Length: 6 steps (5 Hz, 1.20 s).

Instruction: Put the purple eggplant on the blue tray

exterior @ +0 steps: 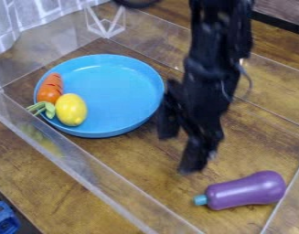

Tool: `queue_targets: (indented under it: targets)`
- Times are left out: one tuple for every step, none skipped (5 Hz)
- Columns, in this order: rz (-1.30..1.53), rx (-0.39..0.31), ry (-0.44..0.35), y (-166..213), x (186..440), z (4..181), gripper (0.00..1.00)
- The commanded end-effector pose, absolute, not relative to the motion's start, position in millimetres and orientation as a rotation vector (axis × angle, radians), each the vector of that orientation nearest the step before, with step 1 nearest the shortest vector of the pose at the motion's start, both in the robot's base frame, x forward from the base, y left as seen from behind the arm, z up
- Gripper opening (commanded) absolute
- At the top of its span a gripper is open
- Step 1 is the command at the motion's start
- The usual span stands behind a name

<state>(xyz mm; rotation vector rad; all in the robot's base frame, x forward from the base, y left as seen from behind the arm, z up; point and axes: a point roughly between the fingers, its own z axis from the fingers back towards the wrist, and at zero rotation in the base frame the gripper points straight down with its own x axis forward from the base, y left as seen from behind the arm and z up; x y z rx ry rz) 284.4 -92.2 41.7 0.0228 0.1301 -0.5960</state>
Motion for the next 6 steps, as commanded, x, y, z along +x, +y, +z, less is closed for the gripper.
queue_targets:
  targets:
    - [-0.694,0.034,0.068,-111.0,284.1,38.2,1.00]
    - [-0.723,0.035,0.058,-117.2,284.6,30.8,1.00]
    - [-0.717,0.028,0.056,-118.3,285.9,29.5,0.00]
    - [-0.711,0.024,0.050,-119.8,286.5,29.2,0.00]
    - [-0.700,0.024,0.042,-121.9,288.4,33.6,0.00]
    - [-0.692,0.022,0.037,-124.3,289.1,39.5,0.00]
